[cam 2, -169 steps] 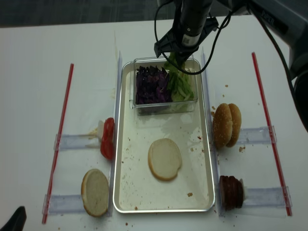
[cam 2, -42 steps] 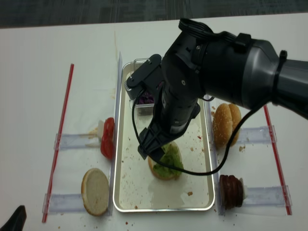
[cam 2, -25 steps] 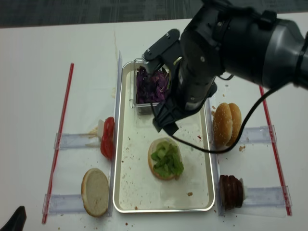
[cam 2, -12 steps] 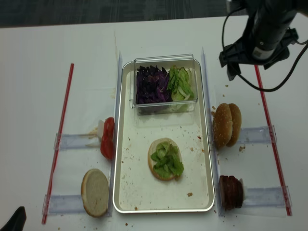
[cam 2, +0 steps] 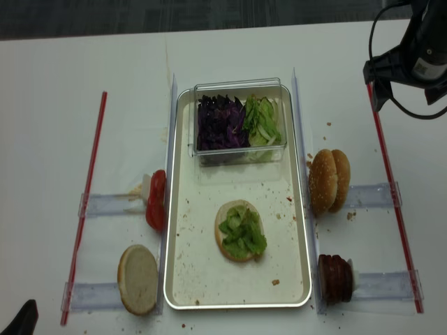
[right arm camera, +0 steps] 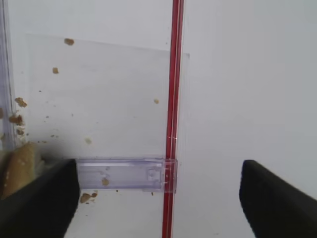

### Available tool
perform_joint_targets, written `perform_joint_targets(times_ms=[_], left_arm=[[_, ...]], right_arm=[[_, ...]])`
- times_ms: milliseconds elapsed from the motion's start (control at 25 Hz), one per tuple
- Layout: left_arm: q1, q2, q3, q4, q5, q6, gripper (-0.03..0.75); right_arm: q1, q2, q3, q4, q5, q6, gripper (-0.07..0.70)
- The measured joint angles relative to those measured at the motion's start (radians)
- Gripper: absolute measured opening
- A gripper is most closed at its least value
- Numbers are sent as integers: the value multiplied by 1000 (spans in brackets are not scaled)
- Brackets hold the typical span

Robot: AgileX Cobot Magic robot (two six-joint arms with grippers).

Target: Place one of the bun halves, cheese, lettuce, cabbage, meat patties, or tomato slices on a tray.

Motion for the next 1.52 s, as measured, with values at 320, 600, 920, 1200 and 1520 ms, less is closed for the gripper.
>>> perform_joint_targets(times_ms=[320,600,920,1200,1520], left_arm=[[0,0,0,0,0,0,616],[0,0,0,0,0,0,616],[0,0,0,0,0,0,616],[0,0,0,0,0,0,616],[0,0,0,0,0,0,616]], right_arm=[[-2,-12,22,14,33,-26,678],[-2,-154,166,17,34,-26,678],[-2,-381,398,62,34,-32,678],[-2,-614,589,64,49,-32,678],[-2,-902,694,64,97,-20,678]])
